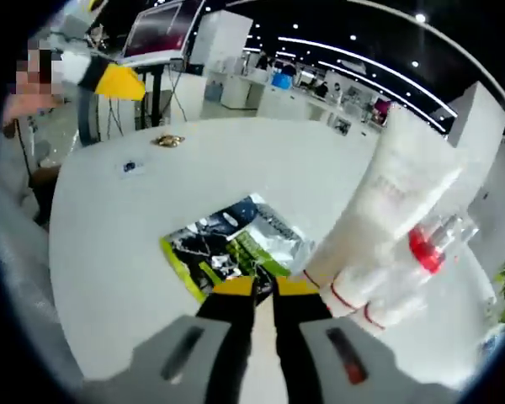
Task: Arrange the skincare products in the storage area until every visible bottle or jar stands upright without overlapping.
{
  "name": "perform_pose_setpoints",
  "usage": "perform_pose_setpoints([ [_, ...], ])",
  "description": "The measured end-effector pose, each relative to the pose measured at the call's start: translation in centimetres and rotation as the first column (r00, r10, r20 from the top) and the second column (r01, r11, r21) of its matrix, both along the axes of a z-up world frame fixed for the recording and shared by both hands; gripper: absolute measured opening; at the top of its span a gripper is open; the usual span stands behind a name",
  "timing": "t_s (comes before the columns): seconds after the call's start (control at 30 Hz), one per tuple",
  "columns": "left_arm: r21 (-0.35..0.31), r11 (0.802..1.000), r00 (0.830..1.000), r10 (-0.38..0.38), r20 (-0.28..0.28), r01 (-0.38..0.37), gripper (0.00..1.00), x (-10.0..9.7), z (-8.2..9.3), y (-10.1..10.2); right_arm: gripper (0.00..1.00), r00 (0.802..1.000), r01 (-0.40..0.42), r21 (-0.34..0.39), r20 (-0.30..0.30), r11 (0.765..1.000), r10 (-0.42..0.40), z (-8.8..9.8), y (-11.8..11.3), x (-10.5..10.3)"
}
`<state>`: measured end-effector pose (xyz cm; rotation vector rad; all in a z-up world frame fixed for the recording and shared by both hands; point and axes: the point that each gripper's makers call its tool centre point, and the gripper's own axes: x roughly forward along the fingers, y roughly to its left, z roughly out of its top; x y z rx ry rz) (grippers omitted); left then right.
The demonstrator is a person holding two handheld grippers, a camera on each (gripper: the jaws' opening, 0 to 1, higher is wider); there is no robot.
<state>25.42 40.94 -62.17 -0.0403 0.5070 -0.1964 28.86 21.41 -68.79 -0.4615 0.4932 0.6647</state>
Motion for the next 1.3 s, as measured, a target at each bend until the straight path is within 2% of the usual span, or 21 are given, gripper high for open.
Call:
perform_pose_setpoints([
  [0.1, 0.01, 0.997, 0.997, 0.076, 0.028, -0.076, 0.09, -1.5, 0.2, 2.1, 0.12, 1.0, 0.01, 0.048, 0.001, 0.999, -0.01, 1.7, -0.9, -0.9],
  [0.27, 0.002, 0.996, 0.995, 0.094, 0.016, -0.094, 0.09, -4.0, -0.2, 3.6, 0.14, 0.998, 0.057, 0.077, 0.005, 0.995, -0.057, 3.3, -4.0, -2.1],
  [0.4, -0.01, 0.993, 0.993, 0.116, 0.009, -0.116, 0.09, -5.2, -0.4, 4.4, 0.17, 0.999, 0.043, 0.107, -0.021, 0.993, -0.041, 4.5, -5.4, -3.7],
  [0.53, -0.043, 0.989, 0.99, 0.14, -0.004, -0.14, 0.09, -6.3, -0.9, 4.7, 0.19, 1.0, 0.001, 0.168, -0.031, 0.986, 0.005, 6.3, -5.3, -4.6],
  [0.67, -0.054, 0.988, 0.989, 0.146, -0.021, -0.147, 0.1, -7.4, -1.8, 4.6, 0.23, 0.999, -0.044, 0.303, -0.004, 0.952, 0.048, 10.0, -3.8, -5.0],
  [0.77, -0.056, 0.989, 0.989, 0.138, -0.045, -0.14, 0.1, -7.8, -2.6, 4.3, 0.27, 0.996, -0.089, 0.365, 0.035, 0.927, 0.082, 12.6, -2.8, -5.2],
  [0.93, -0.054, 0.99, 0.99, 0.128, -0.057, -0.131, 0.1, -8.4, -3.1, 3.9, 0.29, 0.996, -0.09, 0.38, 0.037, 0.921, 0.082, 15.0, -3.0, -4.9],
  [1.0, -0.061, 0.99, 0.99, 0.124, -0.06, -0.128, 0.1, -8.4, -3.2, 3.9, 0.29, 0.994, -0.097, 0.338, 0.078, 0.936, 0.075, 16.4, -3.6, -4.4],
  [1.07, -0.06, 0.99, 0.99, 0.125, -0.063, -0.129, 0.11, -8.5, -3.2, 4.0, 0.29, 0.993, -0.103, 0.337, 0.084, 0.936, 0.079, 17.3, -3.7, -4.4],
  [1.17, -0.06, 0.989, 0.989, 0.135, -0.057, -0.139, 0.11, -8.5, -3.1, 4.4, 0.29, 0.992, -0.125, 0.405, 0.077, 0.906, 0.103, 19.7, -3.2, -4.5],
  [1.23, -0.069, 0.987, 0.989, 0.139, -0.057, -0.142, 0.11, -8.4, -2.9, 4.5, 0.29, 0.99, -0.139, 0.409, 0.089, 0.902, 0.112, 20.7, -3.0, -4.4],
  [1.27, -0.076, 0.986, 0.988, 0.143, -0.055, -0.147, 0.11, -8.4, -2.9, 4.6, 0.29, 0.986, -0.158, 0.42, 0.113, 0.893, 0.122, 22.2, -2.6, -4.1],
  [1.3, -0.076, 0.986, 0.988, 0.145, -0.054, -0.149, 0.11, -8.3, -2.8, 4.7, 0.29, 0.984, -0.171, 0.426, 0.125, 0.888, 0.13, 22.9, -2.3, -4.0],
])
